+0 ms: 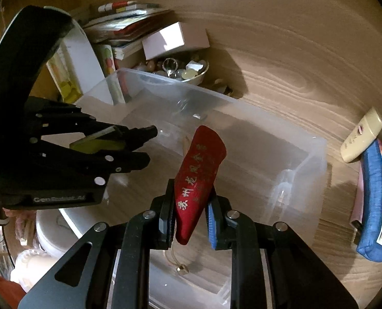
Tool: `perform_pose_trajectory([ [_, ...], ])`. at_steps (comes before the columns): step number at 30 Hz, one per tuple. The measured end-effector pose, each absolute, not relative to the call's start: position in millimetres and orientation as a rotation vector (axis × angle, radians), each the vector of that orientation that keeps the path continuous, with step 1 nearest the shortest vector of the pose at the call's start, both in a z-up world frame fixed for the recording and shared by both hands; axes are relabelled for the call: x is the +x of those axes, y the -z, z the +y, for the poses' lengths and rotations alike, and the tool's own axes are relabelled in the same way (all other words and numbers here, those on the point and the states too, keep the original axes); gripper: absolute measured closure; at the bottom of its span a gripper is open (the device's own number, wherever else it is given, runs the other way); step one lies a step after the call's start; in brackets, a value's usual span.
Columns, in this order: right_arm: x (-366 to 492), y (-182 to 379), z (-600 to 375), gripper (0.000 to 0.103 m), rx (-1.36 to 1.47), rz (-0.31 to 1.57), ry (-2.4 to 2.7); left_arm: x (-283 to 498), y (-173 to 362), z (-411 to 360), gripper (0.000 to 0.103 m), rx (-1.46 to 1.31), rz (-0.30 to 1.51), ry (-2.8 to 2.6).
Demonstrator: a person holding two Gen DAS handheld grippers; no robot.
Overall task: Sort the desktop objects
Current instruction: 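Open the right tool to drop the pouch while the left tool releases the bottle into the bin, then move the left tool to the tagged eraser while the right tool reaches the white cloth bag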
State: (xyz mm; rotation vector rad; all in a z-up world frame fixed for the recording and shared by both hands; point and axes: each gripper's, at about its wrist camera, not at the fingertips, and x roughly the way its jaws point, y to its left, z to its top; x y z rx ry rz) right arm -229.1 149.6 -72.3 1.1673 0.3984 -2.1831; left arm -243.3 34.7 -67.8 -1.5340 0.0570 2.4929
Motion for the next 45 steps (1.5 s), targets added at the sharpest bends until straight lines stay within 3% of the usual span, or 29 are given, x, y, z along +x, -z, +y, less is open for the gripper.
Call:
perform_pose_trajectory([
  [8, -234.6, 76.4, 148.7, 0.072, 1.206, 0.398, 2.22, -244.2, 69.0, 33.0, 0.061, -1.551, 0.09, -2.486],
  [13, -228.8, 66.7, 152.0, 0.057, 1.158, 0.419, 2.277, -240.4, 63.7, 28.9, 0.06, -1.539, 0.077, -2.497],
  [16, -220.8, 51.8, 159.4, 0.042, 1.106, 0.407, 2.335, -234.7, 53.3, 24.4, 0.052, -1.506, 0.058, -2.523],
  [18, -214.4, 40.8, 164.3, 0.038, 1.071, 0.401, 2.371, -227.9, 43.2, 21.0, 0.045, -1.471, 0.058, -2.553],
  [23, -196.0, 16.5, 178.1, 0.022, 0.997, 0.354, 2.442, -204.0, 14.2, 15.4, 0.04, -1.379, 0.045, -2.613],
  [25, -188.1, 8.5, 181.9, 0.021, 0.977, 0.331, 2.455, -190.5, 0.8, 12.4, 0.027, -1.33, 0.038, -2.657],
  [33, -138.3, -22.4, 206.9, 0.02, 0.856, 0.25, 2.522, -127.8, -41.5, -5.9, 0.018, -1.129, 0.02, -2.79],
  [36, -116.0, -28.3, 212.7, 0.014, 0.812, 0.226, 2.535, -104.8, -49.2, -10.7, 0.017, -1.071, 0.017, -2.842],
  [39, -95.2, -29.7, 215.0, 0.005, 0.774, 0.221, 2.556, -82.4, -50.7, -15.6, 0.007, -1.02, 0.014, -2.903],
  [45, -60.2, -22.4, 220.4, 0.003, 0.718, 0.258, 2.59, -45.9, -35.7, -22.3, 0.007, -1.011, 0.046, -2.923],
])
